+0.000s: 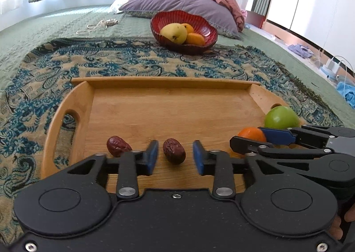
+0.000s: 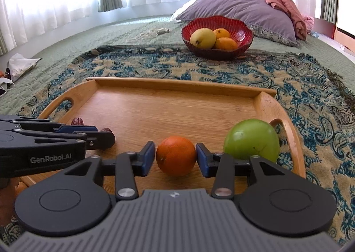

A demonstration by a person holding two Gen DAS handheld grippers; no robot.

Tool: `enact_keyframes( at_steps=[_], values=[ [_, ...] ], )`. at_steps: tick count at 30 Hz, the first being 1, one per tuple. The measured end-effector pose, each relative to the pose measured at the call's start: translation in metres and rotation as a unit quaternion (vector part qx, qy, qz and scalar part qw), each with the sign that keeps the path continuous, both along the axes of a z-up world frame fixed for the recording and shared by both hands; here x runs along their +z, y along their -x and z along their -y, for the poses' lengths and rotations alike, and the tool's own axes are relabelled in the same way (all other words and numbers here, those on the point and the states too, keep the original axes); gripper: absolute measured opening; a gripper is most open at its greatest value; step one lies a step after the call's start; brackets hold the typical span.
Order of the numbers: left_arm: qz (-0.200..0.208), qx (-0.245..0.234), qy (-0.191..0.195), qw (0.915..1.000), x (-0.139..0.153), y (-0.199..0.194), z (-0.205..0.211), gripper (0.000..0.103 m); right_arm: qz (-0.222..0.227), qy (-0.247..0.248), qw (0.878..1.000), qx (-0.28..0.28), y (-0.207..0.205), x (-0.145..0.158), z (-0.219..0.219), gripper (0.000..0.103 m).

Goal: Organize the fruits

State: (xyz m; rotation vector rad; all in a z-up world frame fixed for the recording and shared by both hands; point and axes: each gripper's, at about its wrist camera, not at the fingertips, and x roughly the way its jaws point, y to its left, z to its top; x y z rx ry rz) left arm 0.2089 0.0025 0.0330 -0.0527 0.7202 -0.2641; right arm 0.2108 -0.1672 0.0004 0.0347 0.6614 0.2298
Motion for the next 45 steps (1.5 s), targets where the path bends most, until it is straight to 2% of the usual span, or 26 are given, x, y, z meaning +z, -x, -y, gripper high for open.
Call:
enact_keyframes(
  at_steps=[6, 9, 11, 16, 27, 45],
  values=[
    [0.028, -0.009, -0.003, 0.9996, 0.013, 0.027, -0.006, 0.051, 0.028, 0.002, 1.0, 0.01, 0.017, 0.013, 0.001, 0.067],
    [0.043, -0.013, -0.006, 0.999, 0.017, 0.046, -0.011, 0.062, 0.046, 0.01, 0.999, 0.014, 0.031, 0.018, 0.002, 0.07],
    [0.053, -0.011, -0.008, 0.9985, 0.018, 0.059, -0.014, 0.074, 0.056, 0.015, 0.998, 0.017, 0.04, 0.02, 0.002, 0.071],
    [0.075, -0.006, -0.013, 0.997, 0.018, 0.091, -0.025, 0.083, 0.08, 0.032, 0.996, 0.025, 0.067, 0.018, 0.002, 0.077],
    [0.112, 0.006, -0.052, 0.9924, 0.007, 0.143, -0.039, 0.094, 0.101, 0.037, 0.993, 0.039, 0.112, 0.006, -0.004, 0.084],
    [0.09, 0.017, -0.054, 0.9943, -0.018, 0.163, -0.049, 0.096, 0.088, 0.059, 0.993, 0.056, 0.142, -0.016, -0.008, 0.085]
  ],
)
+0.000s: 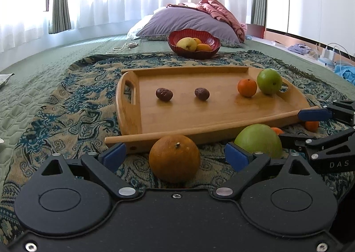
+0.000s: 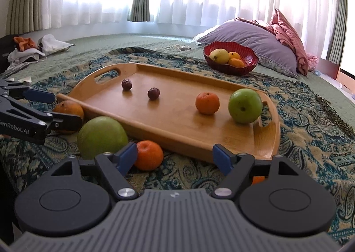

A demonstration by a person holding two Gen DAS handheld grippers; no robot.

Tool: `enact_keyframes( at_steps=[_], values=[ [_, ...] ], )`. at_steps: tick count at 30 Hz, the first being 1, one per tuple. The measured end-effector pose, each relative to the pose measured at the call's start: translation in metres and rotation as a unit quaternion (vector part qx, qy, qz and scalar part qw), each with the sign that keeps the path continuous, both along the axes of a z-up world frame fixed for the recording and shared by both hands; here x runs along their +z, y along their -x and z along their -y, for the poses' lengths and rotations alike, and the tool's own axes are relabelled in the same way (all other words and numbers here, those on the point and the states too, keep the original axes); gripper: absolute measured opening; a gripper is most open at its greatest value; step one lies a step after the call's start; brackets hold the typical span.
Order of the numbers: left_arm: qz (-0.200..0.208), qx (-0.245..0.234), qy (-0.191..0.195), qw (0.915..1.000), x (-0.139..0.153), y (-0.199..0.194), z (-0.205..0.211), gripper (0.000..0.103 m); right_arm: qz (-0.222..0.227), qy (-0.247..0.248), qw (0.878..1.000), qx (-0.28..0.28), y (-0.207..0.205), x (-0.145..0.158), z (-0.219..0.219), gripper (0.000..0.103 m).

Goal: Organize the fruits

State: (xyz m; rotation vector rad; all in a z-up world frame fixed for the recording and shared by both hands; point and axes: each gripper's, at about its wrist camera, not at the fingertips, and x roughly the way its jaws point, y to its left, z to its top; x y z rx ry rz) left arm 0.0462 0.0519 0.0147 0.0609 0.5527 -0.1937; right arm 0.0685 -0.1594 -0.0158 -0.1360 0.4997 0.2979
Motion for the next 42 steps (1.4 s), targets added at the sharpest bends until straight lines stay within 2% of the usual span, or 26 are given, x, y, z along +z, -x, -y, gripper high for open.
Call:
enact_keyframes(
  at_steps=[6, 17, 26, 31, 35, 42],
  values=[
    [-0.005, -0.001, 0.007, 1.0, -0.006, 0.0, -0.001, 0.094, -0.001, 0.014, 1.0, 0.008, 0.002, -0.007, -0.006, 0.085],
    [-0.02, -0.013, 0.032, 0.9992, -0.011, -0.002, -0.002, 0.071, -0.009, 0.014, 1.0, 0.017, 0.003, -0.014, -0.011, 0.085],
    [-0.02, -0.004, 0.039, 0.999, -0.014, -0.003, -0.004, 0.062, -0.011, 0.008, 1.0, 0.021, 0.001, -0.018, -0.015, 0.084],
    [-0.02, 0.007, 0.045, 0.9987, -0.014, -0.003, -0.009, 0.052, -0.01, 0.001, 1.0, 0.023, 0.002, -0.019, -0.017, 0.08],
    [-0.021, 0.011, 0.052, 0.9984, -0.014, -0.003, -0.012, 0.049, -0.008, -0.003, 1.0, 0.024, 0.003, -0.019, -0.018, 0.075],
    [-0.021, 0.017, 0.063, 0.9976, -0.014, -0.003, -0.014, 0.049, 0.001, -0.005, 1.0, 0.02, 0.004, -0.018, -0.023, 0.056]
  ],
)
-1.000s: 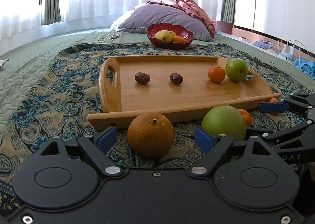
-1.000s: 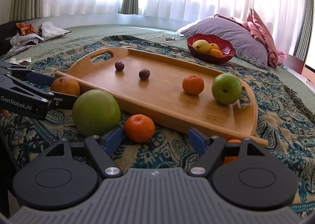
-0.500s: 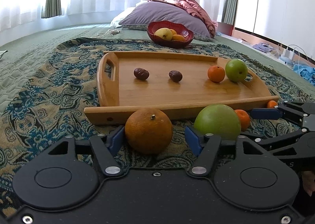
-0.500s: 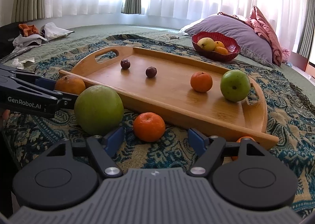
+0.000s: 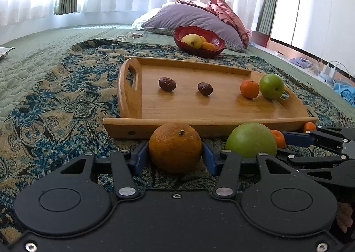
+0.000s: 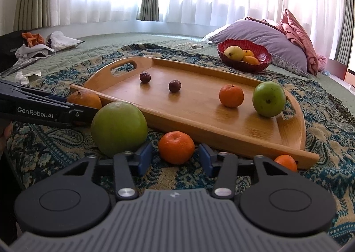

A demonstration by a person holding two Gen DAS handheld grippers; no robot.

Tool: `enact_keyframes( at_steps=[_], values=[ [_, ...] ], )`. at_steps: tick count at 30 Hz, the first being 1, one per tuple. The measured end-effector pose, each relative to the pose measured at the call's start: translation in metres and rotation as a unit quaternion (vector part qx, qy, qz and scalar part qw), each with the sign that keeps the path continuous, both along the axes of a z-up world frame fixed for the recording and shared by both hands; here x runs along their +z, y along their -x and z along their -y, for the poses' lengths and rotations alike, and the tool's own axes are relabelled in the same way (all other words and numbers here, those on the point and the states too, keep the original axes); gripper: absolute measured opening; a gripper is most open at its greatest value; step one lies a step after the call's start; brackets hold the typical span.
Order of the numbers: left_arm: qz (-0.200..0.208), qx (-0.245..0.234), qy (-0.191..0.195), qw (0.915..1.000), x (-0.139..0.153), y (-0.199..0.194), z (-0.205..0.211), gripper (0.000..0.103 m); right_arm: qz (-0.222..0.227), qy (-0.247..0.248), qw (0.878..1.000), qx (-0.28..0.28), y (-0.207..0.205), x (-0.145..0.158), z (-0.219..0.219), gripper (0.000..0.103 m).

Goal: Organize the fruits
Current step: 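Close the left gripper on the large orange while the right gripper grasps a tangerine, then lift and carry the orange and tangerine over the wooden tray with both grippers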

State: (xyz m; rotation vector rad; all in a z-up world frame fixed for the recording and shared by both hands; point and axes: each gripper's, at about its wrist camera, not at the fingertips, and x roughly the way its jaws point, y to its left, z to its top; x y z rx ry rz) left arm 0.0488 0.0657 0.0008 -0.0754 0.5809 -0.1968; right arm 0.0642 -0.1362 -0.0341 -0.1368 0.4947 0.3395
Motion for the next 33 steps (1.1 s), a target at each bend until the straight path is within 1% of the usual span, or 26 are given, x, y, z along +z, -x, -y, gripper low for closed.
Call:
enact_keyframes(
  at_steps=[1, 3, 5, 11, 17, 21, 24, 26, 29, 33],
  values=[
    [0.0, 0.0, 0.0, 1.0, 0.0, 0.0, 0.0, 0.049, 0.0, 0.0, 1.0, 0.0, 0.0, 0.0, -0.001, 0.054],
    [0.001, 0.002, 0.001, 1.0, 0.001, 0.001, 0.0, 0.049, 0.001, 0.002, 1.0, 0.0, 0.0, 0.001, -0.002, 0.045],
    [0.001, 0.004, 0.001, 1.0, 0.002, 0.002, 0.0, 0.049, 0.007, 0.006, 1.0, -0.004, 0.001, 0.001, -0.004, 0.04],
    [0.015, 0.014, 0.001, 0.9998, 0.011, 0.004, -0.002, 0.048, 0.032, -0.009, 0.999, -0.03, 0.006, 0.008, 0.003, 0.038],
    [0.04, 0.007, 0.007, 0.9991, 0.034, -0.009, -0.003, 0.048, 0.041, -0.03, 0.997, -0.053, -0.008, 0.027, 0.015, 0.038],
    [0.054, -0.002, 0.01, 0.9985, 0.053, -0.031, 0.001, 0.048, 0.047, -0.036, 0.996, -0.066, -0.027, 0.044, 0.02, 0.038],
    [0.054, -0.009, 0.011, 0.9984, 0.066, -0.052, 0.005, 0.048, 0.048, -0.033, 0.996, -0.072, -0.047, 0.059, 0.023, 0.039],
    [0.051, -0.014, 0.009, 0.9985, 0.074, -0.07, 0.009, 0.048, 0.037, -0.037, 0.996, -0.075, -0.064, 0.071, 0.026, 0.039],
    [0.041, -0.018, 0.011, 0.9989, 0.083, -0.097, 0.015, 0.048, 0.009, -0.048, 0.996, -0.081, -0.093, 0.084, 0.032, 0.039],
    [0.012, -0.016, 0.021, 0.9996, 0.087, -0.139, 0.019, 0.048, -0.017, -0.041, 0.995, -0.091, -0.132, 0.093, 0.039, 0.039]
  ],
)
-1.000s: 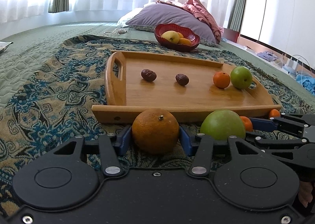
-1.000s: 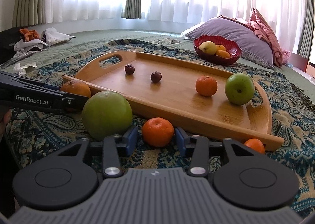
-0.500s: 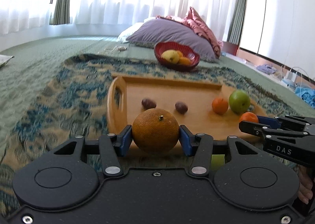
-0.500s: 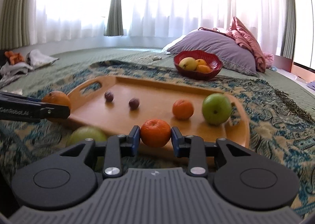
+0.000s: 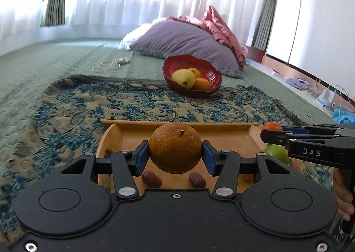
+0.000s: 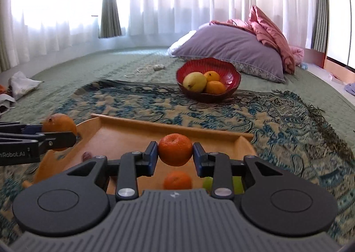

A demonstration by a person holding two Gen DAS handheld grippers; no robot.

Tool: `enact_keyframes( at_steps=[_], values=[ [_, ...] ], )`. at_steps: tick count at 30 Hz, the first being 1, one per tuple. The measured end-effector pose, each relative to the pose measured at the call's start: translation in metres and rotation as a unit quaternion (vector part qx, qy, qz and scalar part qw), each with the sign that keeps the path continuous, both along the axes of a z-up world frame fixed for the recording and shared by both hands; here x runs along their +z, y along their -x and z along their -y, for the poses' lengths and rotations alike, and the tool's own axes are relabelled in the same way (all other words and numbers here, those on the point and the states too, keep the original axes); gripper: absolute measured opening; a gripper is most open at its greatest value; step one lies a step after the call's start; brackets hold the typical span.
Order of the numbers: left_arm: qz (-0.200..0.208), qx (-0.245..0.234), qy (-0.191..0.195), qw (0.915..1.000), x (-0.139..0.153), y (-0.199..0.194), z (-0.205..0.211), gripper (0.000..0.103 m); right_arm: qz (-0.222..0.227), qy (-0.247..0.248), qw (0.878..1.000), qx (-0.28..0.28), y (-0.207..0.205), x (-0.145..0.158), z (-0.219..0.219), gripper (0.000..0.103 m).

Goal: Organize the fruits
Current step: 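Lift and carry the orange and tangerine over the wooden tray with both grippers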

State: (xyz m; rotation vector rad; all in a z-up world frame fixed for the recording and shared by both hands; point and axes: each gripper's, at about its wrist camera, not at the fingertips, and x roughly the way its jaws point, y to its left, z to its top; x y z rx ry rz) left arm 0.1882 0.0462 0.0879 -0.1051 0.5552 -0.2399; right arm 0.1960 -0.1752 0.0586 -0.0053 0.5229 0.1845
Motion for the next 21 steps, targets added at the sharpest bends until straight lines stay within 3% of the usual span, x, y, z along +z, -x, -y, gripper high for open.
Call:
enact_keyframes(
  at_steps=[8, 14, 21],
  values=[
    [-0.06, 0.013, -0.002, 0.9981, -0.019, -0.068, 0.012, 0.048, -0.08, -0.024, 0.996, -0.004, -0.063, -0.011, 0.01, 0.039],
    [-0.084, 0.012, -0.015, 0.9963, -0.041, -0.094, 0.028, 0.048, -0.102, 0.012, 0.995, 0.002, -0.086, -0.027, 0.0, 0.039],
    [-0.097, 0.006, -0.02, 0.9951, -0.054, -0.108, 0.042, 0.048, -0.126, 0.005, 0.992, -0.007, -0.102, -0.04, 0.002, 0.039]
  ],
)
